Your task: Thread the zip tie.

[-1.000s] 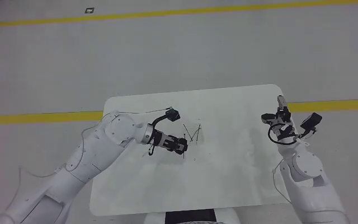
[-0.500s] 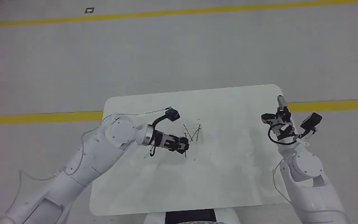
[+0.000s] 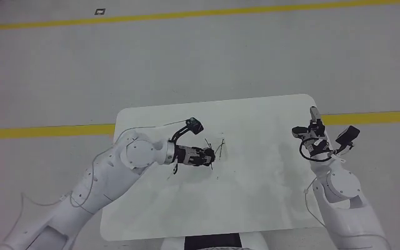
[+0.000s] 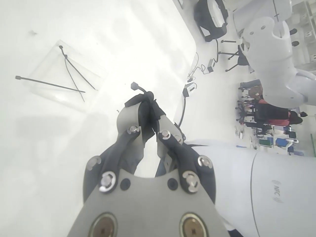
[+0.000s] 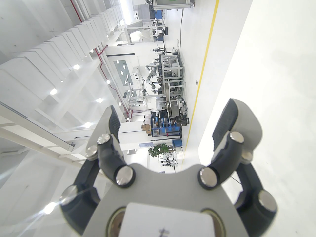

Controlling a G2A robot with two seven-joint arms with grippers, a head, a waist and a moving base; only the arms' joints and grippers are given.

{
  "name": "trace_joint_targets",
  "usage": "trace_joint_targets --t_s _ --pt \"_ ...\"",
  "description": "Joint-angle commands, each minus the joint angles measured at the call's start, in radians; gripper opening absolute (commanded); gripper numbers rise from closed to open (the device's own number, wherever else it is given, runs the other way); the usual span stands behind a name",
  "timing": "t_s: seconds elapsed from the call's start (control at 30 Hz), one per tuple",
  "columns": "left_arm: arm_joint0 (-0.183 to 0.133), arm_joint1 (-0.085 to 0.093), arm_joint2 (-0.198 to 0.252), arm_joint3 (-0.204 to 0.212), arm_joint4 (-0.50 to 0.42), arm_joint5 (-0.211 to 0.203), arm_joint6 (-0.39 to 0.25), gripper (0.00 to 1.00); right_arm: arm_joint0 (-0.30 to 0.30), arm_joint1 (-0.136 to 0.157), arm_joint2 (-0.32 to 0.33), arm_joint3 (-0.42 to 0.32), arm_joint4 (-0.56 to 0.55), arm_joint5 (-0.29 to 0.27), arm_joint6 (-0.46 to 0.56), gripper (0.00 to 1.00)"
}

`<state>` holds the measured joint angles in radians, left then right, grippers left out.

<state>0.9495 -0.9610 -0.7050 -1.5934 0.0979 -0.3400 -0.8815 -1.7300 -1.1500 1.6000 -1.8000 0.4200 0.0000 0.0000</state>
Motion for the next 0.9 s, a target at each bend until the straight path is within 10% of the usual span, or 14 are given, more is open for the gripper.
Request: trace_joint_targets --t_s 0.0,0.87 --pt "-0.008 0.005 0.009 0.003 -0.017 0.000 0.001 0.00 0.000 0.000 0.000 0.000 0.000 0.000 0.000 1.00" --pt "-0.021 0.022 0.006 -0.005 -0.114 0.000 -0.036 0.00 0.000 0.000 0.000 0.000 0.000 0.000 0.000 1.00"
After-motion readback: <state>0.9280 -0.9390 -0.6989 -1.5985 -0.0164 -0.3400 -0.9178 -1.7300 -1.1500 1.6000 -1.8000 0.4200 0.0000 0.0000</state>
